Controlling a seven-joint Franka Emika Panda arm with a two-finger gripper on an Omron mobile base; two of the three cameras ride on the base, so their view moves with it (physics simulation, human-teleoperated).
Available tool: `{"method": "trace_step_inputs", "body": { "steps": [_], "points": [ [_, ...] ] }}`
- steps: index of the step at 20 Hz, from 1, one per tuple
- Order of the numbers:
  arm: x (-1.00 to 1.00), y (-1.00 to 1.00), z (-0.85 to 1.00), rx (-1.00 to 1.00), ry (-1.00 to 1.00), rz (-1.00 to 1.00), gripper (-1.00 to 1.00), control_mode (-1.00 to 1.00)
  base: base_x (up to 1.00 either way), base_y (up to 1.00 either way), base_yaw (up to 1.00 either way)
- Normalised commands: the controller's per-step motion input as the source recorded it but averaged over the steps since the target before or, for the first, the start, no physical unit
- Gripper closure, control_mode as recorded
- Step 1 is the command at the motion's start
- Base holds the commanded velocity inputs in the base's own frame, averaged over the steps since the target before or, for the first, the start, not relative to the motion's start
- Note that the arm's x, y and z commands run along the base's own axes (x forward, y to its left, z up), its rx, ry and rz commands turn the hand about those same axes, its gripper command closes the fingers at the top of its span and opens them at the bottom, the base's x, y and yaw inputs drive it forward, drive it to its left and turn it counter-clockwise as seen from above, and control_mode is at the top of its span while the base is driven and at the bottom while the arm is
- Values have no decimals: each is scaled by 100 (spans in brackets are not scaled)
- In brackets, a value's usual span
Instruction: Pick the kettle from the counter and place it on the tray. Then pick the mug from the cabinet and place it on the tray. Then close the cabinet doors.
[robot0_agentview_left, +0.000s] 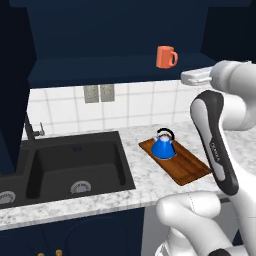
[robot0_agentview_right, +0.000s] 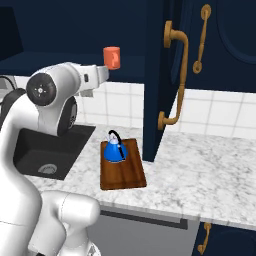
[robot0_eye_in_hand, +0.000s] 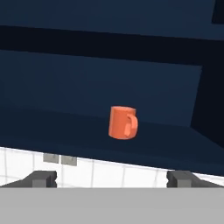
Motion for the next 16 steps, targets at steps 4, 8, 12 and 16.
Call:
{"method": "trace_step_inputs", "body": {
  "steps": [4,8,12,16],
  "points": [
    [23,8,0,0,-1,6,-100,-100,0,0,0],
    [43,-14,0,7,-1,12,-100,-100,0,0,0],
    [34,-32,0,4,0,6,-100,-100,0,0,0],
    [18,-2,-3,0,1,1,-100,-100,0,0,0]
  ]
}}
